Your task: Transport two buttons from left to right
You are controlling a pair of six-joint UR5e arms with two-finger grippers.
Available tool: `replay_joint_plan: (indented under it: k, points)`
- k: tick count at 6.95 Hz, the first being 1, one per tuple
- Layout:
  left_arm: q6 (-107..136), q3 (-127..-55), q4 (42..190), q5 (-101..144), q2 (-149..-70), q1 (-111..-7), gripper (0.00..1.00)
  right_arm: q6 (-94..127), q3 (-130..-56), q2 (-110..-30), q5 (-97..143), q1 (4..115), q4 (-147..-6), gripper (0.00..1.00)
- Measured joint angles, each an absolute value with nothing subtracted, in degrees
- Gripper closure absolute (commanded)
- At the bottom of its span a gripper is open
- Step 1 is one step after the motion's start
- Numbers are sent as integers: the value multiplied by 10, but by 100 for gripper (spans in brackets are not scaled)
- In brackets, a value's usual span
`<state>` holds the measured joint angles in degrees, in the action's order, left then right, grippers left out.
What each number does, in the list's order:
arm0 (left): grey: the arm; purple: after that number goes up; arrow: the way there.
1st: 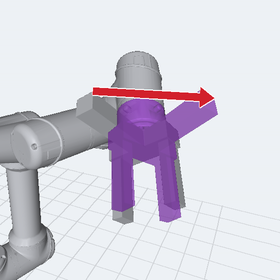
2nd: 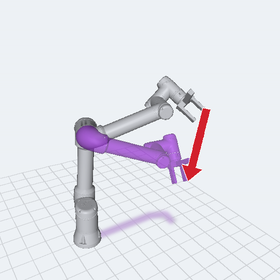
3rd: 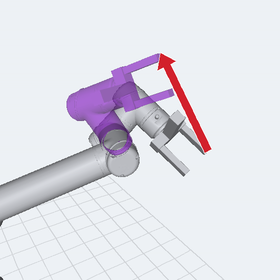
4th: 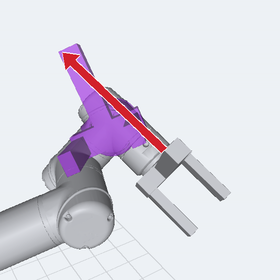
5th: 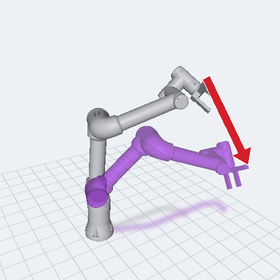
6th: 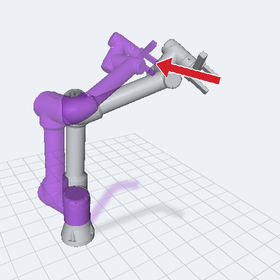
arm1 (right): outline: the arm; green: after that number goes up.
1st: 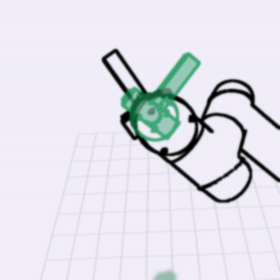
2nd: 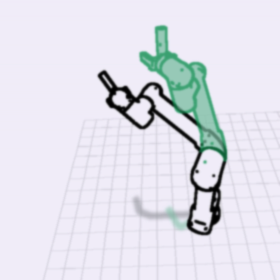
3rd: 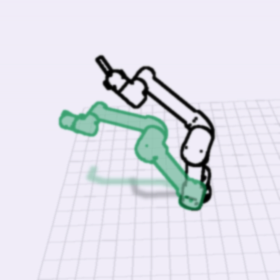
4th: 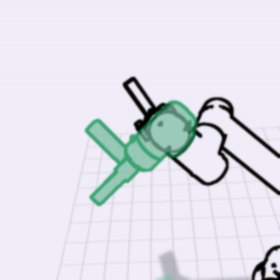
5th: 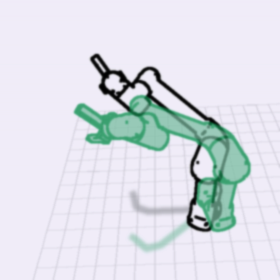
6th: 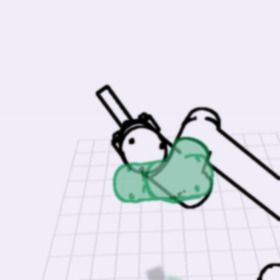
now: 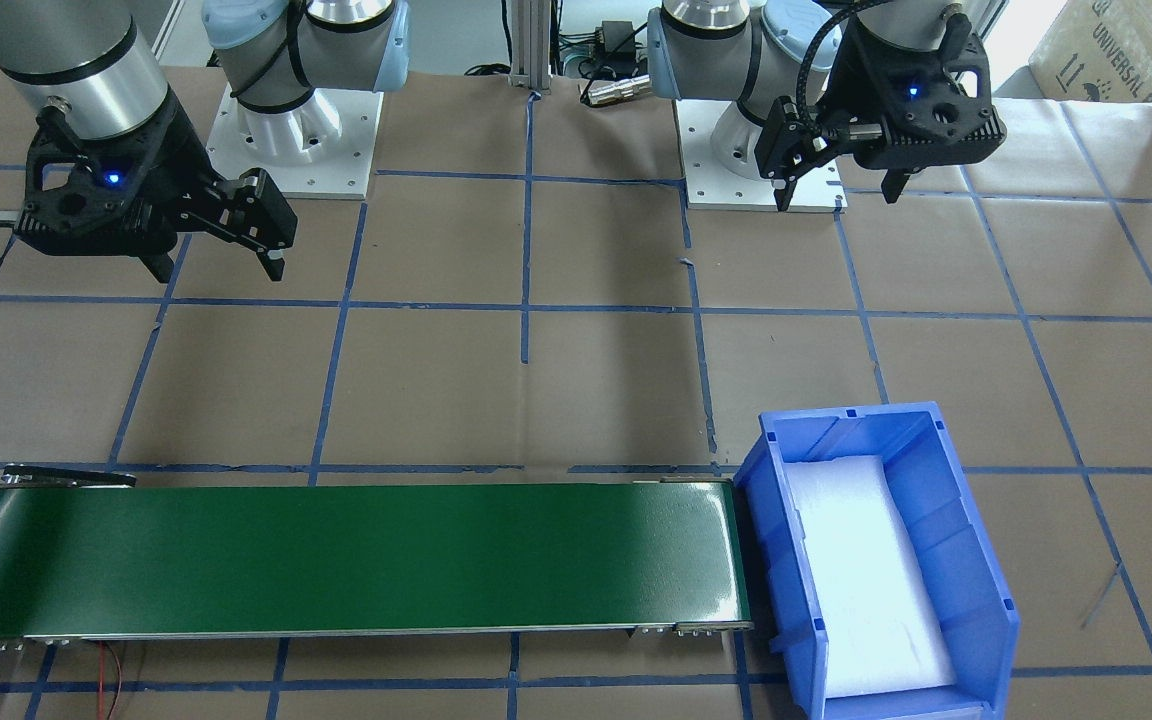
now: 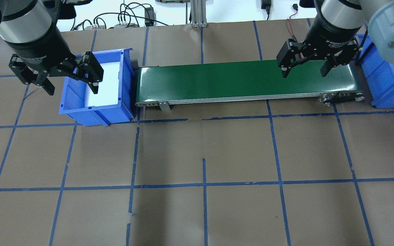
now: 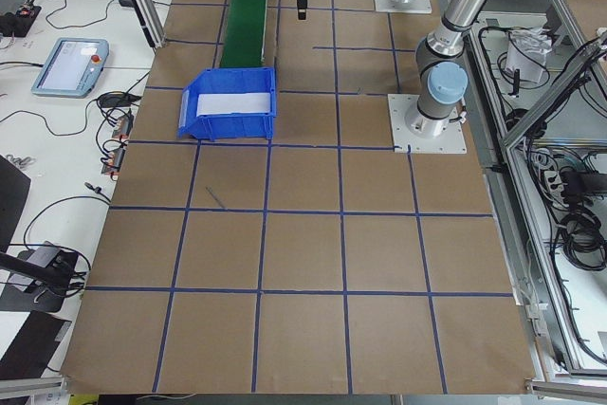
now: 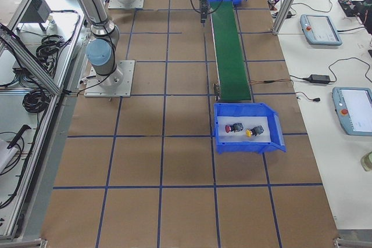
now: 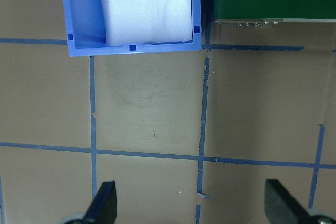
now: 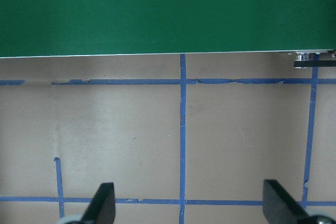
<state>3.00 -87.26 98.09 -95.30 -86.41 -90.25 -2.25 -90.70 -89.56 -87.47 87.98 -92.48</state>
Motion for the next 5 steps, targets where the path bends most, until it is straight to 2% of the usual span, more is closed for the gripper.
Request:
replay_joint_plan:
  k: [5]
  points:
    - [29,-867,981,-952,-863,-902,0,-51,-908,-896,-891,880,-926,1]
